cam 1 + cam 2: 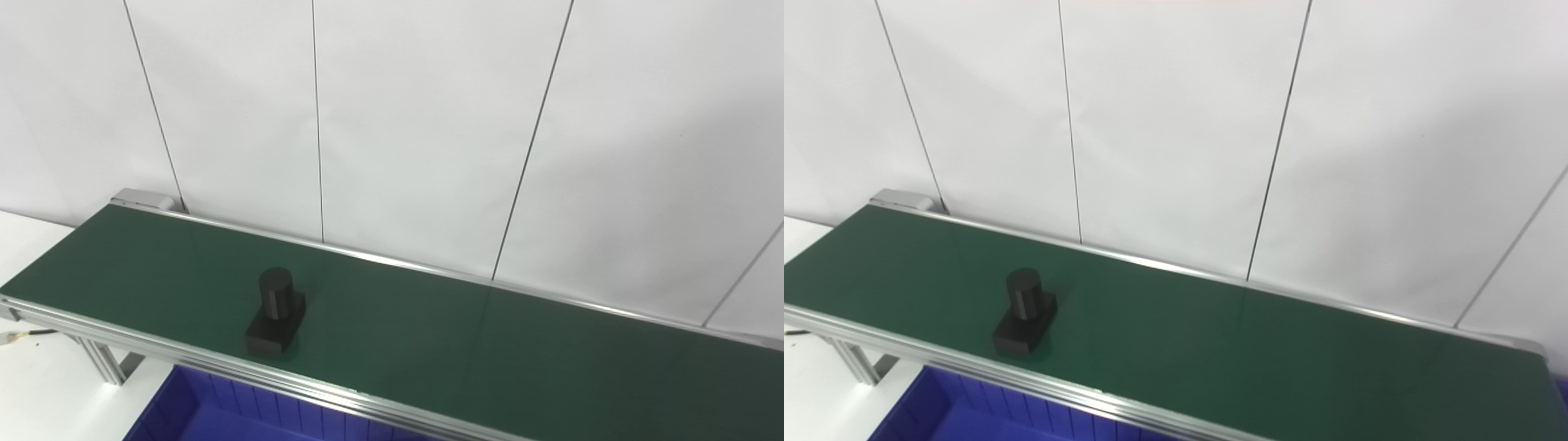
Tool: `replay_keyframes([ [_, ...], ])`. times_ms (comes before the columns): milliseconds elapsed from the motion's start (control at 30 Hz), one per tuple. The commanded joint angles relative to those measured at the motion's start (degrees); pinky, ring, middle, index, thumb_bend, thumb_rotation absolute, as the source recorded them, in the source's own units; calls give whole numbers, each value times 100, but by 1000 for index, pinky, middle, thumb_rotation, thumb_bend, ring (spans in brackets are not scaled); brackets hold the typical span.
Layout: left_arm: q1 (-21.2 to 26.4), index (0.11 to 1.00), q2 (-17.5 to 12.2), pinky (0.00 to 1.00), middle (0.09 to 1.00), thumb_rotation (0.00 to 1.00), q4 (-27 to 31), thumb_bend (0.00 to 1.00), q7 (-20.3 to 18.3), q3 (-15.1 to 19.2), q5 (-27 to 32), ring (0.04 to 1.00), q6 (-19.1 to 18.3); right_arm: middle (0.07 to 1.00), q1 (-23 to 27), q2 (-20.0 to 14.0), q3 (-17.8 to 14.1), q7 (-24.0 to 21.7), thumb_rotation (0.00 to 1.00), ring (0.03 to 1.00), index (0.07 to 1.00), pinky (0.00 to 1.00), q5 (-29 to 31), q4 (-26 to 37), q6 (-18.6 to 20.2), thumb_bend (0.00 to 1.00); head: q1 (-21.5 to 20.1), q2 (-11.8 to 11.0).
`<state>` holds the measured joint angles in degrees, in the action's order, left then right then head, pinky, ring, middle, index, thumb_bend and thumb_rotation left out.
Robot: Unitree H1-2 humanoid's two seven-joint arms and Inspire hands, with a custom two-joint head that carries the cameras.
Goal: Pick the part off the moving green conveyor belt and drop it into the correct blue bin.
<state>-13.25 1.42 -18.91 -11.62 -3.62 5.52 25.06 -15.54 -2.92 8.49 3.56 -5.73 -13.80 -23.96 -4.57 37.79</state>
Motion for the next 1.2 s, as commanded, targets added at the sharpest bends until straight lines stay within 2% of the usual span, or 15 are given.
replay_keyframes([
  [0,35,733,-10,788,772,0,206,542,-70,26,79,751,184,800,7,55,22,120,73,755,796,676,-40,216,-296,666,-4,1],
  [533,28,723,-24,775,751,0,266,564,-99,91,134,739,180,794,42,17,135,270,85,750,797,665,-140,201,-296,662,-256,100],
  [600,25,722,-38,779,754,0,266,569,-112,100,156,739,180,796,31,28,146,278,81,755,798,670,-152,206,-296,660,-329,27],
  [700,18,722,-67,791,754,0,273,562,-122,106,172,744,177,798,26,36,177,318,87,756,796,672,-198,188,-296,660,-419,33],
  [933,35,728,-144,805,762,0,330,576,-196,95,318,750,156,796,48,68,247,429,89,739,796,649,-313,226,-296,647,-685,186],
  [1167,108,722,-182,813,751,0,284,534,-272,129,445,745,134,797,94,128,258,465,73,754,797,669,-322,215,-296,662,-719,197],
])
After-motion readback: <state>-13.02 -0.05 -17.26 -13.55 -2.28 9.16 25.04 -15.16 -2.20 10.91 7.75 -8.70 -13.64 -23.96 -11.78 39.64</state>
